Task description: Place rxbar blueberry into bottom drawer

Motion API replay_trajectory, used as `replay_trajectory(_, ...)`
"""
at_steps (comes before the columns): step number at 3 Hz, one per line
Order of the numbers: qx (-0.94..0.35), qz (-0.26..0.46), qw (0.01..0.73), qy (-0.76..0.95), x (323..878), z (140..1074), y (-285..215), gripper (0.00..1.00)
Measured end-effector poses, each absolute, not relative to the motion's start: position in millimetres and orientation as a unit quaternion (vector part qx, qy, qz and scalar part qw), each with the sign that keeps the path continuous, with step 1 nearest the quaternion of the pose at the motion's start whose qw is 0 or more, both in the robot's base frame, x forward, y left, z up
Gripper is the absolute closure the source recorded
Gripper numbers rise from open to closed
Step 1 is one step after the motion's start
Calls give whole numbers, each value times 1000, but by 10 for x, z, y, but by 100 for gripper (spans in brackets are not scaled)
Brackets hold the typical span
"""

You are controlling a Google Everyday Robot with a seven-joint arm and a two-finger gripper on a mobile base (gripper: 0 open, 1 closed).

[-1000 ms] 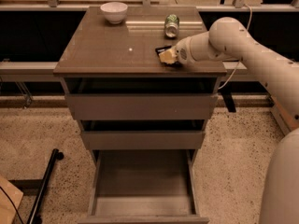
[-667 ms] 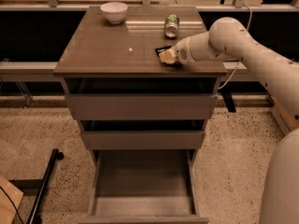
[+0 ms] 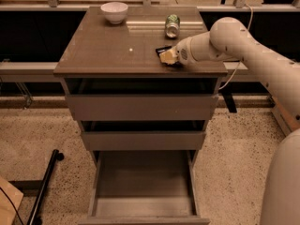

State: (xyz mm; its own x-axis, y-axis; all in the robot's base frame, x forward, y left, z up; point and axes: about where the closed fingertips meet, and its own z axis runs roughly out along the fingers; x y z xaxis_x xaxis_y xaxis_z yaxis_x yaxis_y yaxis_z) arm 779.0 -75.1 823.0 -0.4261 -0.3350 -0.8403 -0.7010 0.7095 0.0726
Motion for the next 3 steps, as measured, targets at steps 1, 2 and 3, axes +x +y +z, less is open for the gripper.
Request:
replay_trajectory(1, -317, 212, 432, 817, 7790, 8231, -751, 73)
replay_trajectory(2, -317, 212, 432, 817, 7790, 8232, -751, 50)
replay_trajectory(3, -317, 212, 432, 817, 7790, 8234, -751, 27)
